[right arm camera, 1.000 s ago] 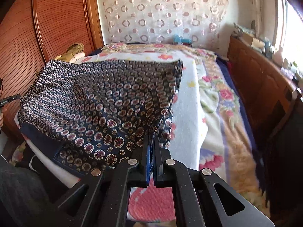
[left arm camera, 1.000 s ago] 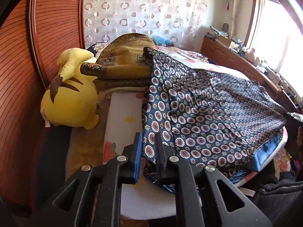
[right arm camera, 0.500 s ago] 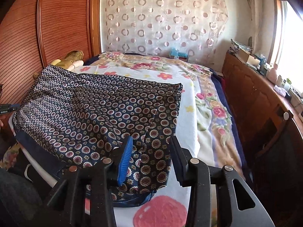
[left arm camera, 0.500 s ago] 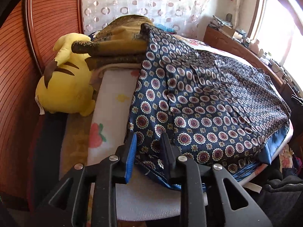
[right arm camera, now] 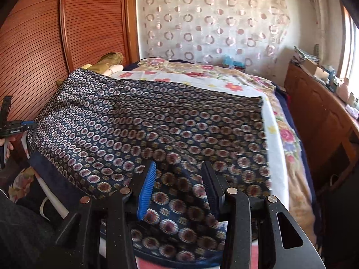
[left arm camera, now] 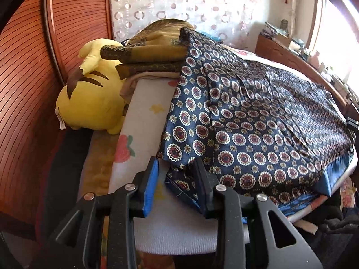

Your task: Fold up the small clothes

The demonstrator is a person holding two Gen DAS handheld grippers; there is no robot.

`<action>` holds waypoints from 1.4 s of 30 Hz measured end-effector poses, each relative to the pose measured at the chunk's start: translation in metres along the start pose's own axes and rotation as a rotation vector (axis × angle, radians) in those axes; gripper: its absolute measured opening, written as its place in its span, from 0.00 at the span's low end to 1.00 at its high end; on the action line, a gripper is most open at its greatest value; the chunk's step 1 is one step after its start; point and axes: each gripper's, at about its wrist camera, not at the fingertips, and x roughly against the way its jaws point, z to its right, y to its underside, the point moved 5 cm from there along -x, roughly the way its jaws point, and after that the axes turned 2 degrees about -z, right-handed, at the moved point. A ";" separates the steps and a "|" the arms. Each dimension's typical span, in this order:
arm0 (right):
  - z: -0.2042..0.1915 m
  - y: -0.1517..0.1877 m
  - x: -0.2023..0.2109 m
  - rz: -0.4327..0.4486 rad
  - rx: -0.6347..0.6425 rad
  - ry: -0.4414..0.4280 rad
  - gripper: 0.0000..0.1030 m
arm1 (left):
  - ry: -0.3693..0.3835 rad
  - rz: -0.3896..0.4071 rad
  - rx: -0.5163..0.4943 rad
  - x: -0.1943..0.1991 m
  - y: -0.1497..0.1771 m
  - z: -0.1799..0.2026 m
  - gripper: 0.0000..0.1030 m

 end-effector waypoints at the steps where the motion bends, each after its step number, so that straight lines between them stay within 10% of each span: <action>1: -0.004 0.001 -0.004 -0.006 0.002 -0.007 0.43 | -0.003 0.005 0.010 0.000 0.000 0.000 0.31; 20: -0.019 0.018 -0.044 0.018 -0.024 0.091 0.51 | 0.041 0.041 0.034 0.003 0.003 0.009 0.31; 30: -0.019 0.025 -0.038 0.032 -0.024 0.091 0.51 | 0.065 0.042 0.002 0.000 -0.001 0.013 0.05; 42: -0.015 0.025 -0.032 0.020 -0.035 0.069 0.51 | 0.203 0.239 -0.083 0.059 -0.062 0.082 0.04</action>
